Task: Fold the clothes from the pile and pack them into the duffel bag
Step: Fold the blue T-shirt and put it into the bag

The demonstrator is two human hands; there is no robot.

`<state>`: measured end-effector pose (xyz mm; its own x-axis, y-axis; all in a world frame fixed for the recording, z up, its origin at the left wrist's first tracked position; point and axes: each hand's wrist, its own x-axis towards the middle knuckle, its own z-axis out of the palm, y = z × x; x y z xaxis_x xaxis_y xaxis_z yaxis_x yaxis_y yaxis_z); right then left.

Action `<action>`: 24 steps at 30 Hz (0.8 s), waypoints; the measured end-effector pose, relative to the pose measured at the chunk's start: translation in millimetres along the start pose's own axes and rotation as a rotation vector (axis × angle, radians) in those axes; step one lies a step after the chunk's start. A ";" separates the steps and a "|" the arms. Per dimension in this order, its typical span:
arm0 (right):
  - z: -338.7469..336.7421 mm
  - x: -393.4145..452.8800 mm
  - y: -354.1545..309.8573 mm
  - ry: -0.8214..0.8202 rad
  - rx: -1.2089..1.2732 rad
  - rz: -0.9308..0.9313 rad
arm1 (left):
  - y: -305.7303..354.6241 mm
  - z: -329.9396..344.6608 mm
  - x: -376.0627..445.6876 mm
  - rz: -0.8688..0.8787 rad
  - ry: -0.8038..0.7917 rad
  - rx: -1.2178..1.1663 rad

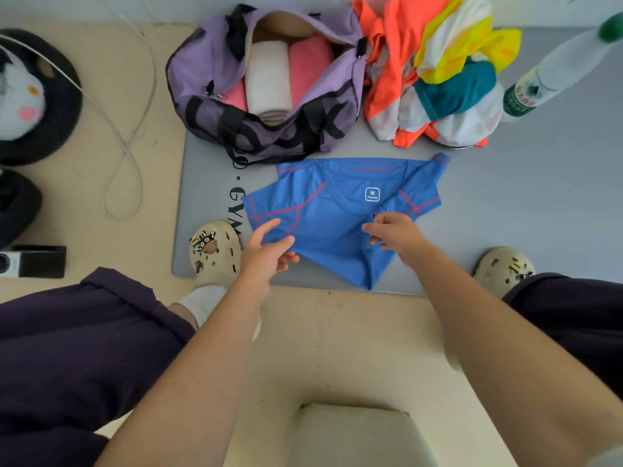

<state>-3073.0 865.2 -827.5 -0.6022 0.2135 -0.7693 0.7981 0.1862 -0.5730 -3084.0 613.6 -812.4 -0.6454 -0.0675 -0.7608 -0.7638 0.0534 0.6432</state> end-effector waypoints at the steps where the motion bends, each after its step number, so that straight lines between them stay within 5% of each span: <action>1: -7.9 -6.7 -13.9 0.016 0.008 -0.027 | 18.3 6.1 -4.9 0.045 -0.036 0.032; 11: -106.1 -145.0 -185.9 0.070 0.068 -0.530 | 221.2 54.9 -128.9 0.580 -0.449 0.293; 19: -143.1 -284.3 -252.1 0.058 0.117 -0.869 | 303.0 50.2 -249.2 0.993 -0.376 0.380; 24: -139.9 -328.4 -249.4 0.024 0.181 -0.955 | 307.1 44.7 -286.3 1.323 -0.170 0.536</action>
<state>-3077.3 882.8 -392.4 -0.9965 0.0694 0.0472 -0.0370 0.1412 -0.9893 -3133.9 693.9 -400.9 -0.8323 0.4431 0.3332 0.5017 0.3463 0.7927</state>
